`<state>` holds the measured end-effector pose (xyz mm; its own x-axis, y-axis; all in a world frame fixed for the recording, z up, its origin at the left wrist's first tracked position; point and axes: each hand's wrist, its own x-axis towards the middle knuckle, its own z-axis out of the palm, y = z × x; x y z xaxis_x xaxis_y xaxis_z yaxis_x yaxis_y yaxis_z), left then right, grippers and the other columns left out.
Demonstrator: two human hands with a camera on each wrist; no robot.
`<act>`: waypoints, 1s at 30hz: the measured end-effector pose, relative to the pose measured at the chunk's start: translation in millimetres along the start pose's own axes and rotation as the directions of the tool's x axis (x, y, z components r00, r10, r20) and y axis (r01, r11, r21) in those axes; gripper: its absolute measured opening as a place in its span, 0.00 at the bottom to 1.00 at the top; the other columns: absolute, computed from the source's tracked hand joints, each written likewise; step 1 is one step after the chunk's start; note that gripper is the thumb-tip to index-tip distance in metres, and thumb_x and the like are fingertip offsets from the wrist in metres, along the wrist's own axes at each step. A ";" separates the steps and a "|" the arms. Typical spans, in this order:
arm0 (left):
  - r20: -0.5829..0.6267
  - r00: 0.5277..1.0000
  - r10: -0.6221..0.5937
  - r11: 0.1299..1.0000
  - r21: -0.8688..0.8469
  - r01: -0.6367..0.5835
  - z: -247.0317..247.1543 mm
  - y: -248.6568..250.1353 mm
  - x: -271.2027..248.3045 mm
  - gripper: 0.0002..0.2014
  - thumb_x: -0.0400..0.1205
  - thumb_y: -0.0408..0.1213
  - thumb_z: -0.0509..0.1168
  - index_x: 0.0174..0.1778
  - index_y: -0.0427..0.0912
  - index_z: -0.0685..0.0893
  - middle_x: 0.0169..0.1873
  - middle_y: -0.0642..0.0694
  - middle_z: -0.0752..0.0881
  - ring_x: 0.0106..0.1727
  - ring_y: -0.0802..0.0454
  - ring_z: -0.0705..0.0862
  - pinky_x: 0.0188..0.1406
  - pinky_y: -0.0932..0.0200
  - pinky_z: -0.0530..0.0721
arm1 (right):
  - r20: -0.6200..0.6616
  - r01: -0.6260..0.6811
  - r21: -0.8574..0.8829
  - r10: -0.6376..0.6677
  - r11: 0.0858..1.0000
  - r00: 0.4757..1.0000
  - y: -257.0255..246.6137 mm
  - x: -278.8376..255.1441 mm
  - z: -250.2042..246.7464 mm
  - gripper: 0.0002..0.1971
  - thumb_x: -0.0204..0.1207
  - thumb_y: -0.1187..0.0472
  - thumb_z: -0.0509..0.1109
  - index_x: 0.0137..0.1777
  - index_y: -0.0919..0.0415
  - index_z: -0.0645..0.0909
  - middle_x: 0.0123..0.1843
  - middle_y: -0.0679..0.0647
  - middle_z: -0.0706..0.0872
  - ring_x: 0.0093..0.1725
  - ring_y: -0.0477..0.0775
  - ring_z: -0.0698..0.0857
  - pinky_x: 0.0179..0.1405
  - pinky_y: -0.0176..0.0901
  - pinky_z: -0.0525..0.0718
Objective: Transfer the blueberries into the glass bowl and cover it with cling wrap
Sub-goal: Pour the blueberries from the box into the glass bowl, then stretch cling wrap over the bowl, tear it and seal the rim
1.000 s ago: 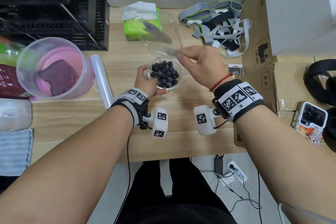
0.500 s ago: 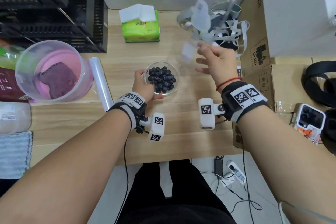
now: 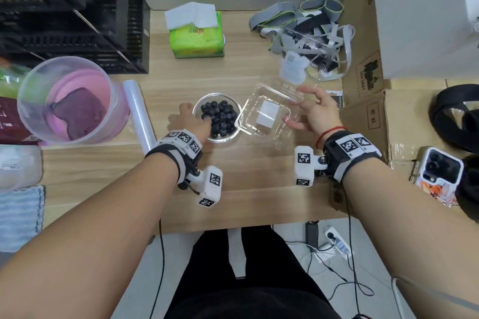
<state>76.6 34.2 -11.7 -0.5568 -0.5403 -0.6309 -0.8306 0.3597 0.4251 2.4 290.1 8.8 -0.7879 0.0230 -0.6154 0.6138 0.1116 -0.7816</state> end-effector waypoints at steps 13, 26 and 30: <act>0.666 0.746 0.002 0.815 -0.433 0.384 -26.8 82.3 -52.6 0.47 0.70 0.83 0.44 0.60 0.43 0.81 0.57 0.37 0.87 0.48 0.36 0.90 0.25 0.52 0.87 | 0.217 0.075 -0.095 -0.053 0.993 0.975 -32.8 -13.4 22.6 0.13 0.85 0.66 0.63 0.63 0.53 0.85 0.63 0.60 0.88 0.44 0.63 0.91 0.34 0.48 0.93; 0.661 0.724 0.200 0.683 -0.624 0.381 -27.8 79.2 -44.7 0.26 0.77 0.58 0.70 0.71 0.59 0.78 0.61 0.39 0.83 0.51 0.34 0.88 0.58 0.33 0.85 | 0.227 -0.019 -0.137 0.050 0.990 0.973 -32.7 -15.4 34.8 0.13 0.83 0.70 0.58 0.62 0.55 0.75 0.59 0.68 0.88 0.31 0.68 0.91 0.22 0.44 0.86; 0.568 0.796 0.208 0.634 -0.698 0.333 -27.1 80.0 -44.0 0.19 0.79 0.32 0.67 0.67 0.50 0.83 0.46 0.42 0.84 0.39 0.43 0.88 0.42 0.46 0.91 | 0.299 -0.054 0.050 0.037 0.997 0.953 -31.5 -11.6 27.7 0.13 0.77 0.70 0.66 0.60 0.59 0.82 0.62 0.71 0.86 0.49 0.65 0.92 0.40 0.52 0.92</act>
<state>34.7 66.0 67.6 -0.6173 0.0769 -0.7830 -0.7102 -0.4828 0.5124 -6.4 258.8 37.8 -0.7133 -0.2712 -0.6463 0.6575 0.0605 -0.7510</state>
